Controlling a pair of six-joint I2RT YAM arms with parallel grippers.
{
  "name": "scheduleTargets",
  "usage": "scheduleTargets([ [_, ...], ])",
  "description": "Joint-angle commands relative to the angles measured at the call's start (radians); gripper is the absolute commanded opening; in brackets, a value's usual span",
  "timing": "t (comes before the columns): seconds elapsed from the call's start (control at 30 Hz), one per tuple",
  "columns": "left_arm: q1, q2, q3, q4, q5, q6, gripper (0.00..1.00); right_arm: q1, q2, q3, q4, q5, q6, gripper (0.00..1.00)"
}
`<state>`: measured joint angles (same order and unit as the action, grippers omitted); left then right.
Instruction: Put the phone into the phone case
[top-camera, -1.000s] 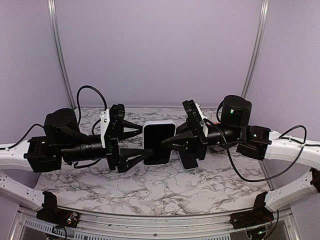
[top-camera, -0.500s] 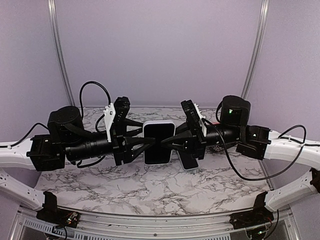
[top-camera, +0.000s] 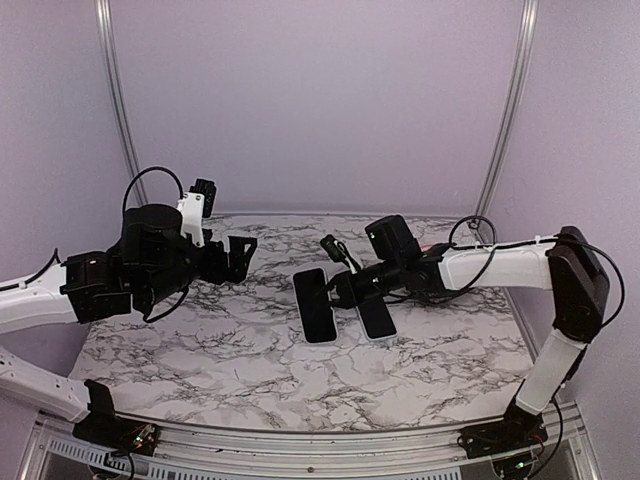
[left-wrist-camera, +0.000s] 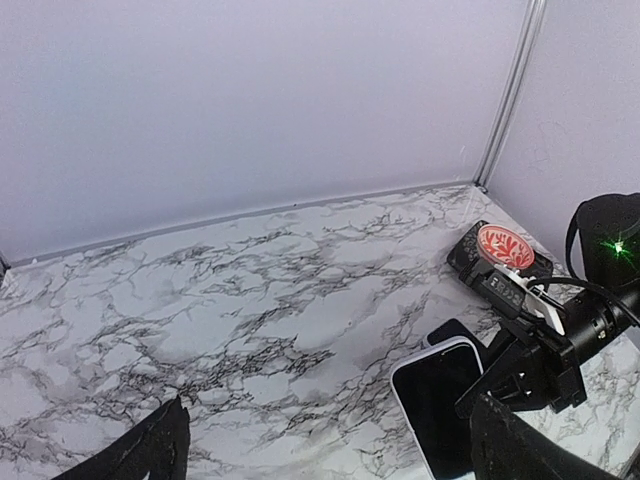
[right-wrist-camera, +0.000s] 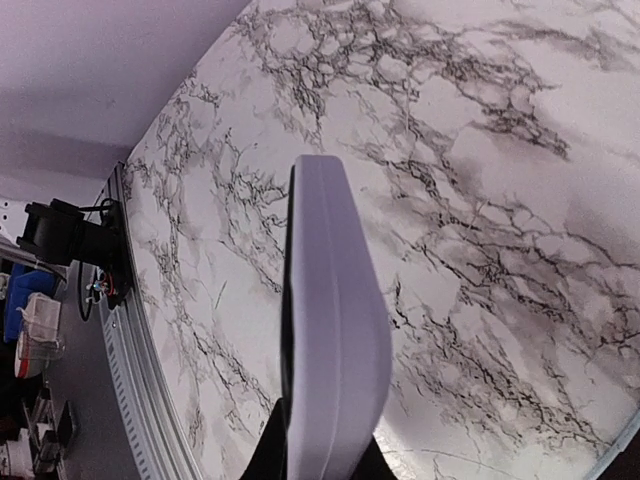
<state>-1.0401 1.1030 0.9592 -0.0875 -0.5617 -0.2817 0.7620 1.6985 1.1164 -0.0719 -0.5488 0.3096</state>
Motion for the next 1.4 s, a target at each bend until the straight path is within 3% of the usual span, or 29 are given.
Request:
scheduleTargets([
  [0.0,0.051,0.021,-0.021,-0.091,0.041,-0.097,0.99,-0.024,0.099,0.063,0.102,-0.178,0.151,0.00],
  [0.33,0.087,0.086,-0.014,-0.112,0.103,-0.113,0.99,-0.103,0.327,0.133,0.088,-0.222,0.204,0.00],
  [0.5,0.091,0.084,-0.020,-0.113,0.102,-0.113,0.99,-0.112,0.340,0.161,-0.030,-0.108,0.133,0.25],
  [0.77,0.098,0.082,-0.029,-0.112,0.094,-0.112,0.99,-0.110,0.291,0.206,-0.188,0.038,0.037,0.39],
  [0.87,0.115,0.083,-0.035,-0.113,0.094,-0.101,0.99,-0.110,0.219,0.212,-0.250,0.101,-0.001,0.46],
  [0.97,0.171,0.090,-0.039,-0.125,0.112,-0.087,0.99,-0.112,0.101,0.199,-0.275,0.159,-0.068,0.59],
  [1.0,0.197,0.090,-0.042,-0.130,0.117,-0.087,0.99,-0.113,0.050,0.188,-0.265,0.188,-0.088,0.69],
  [1.03,0.222,0.088,-0.045,-0.133,0.119,-0.085,0.99,-0.116,-0.006,0.164,-0.240,0.229,-0.106,0.91],
  [1.07,0.248,0.082,-0.051,-0.133,0.117,-0.082,0.99,-0.122,-0.071,0.130,-0.206,0.277,-0.121,0.98],
  [1.27,0.406,0.042,-0.113,-0.134,0.076,-0.107,0.99,-0.287,-0.407,-0.088,-0.032,0.581,-0.141,0.99],
  [1.37,0.465,0.019,-0.163,-0.128,-0.016,-0.136,0.99,-0.350,-0.505,-0.224,0.028,0.843,-0.147,0.99],
])
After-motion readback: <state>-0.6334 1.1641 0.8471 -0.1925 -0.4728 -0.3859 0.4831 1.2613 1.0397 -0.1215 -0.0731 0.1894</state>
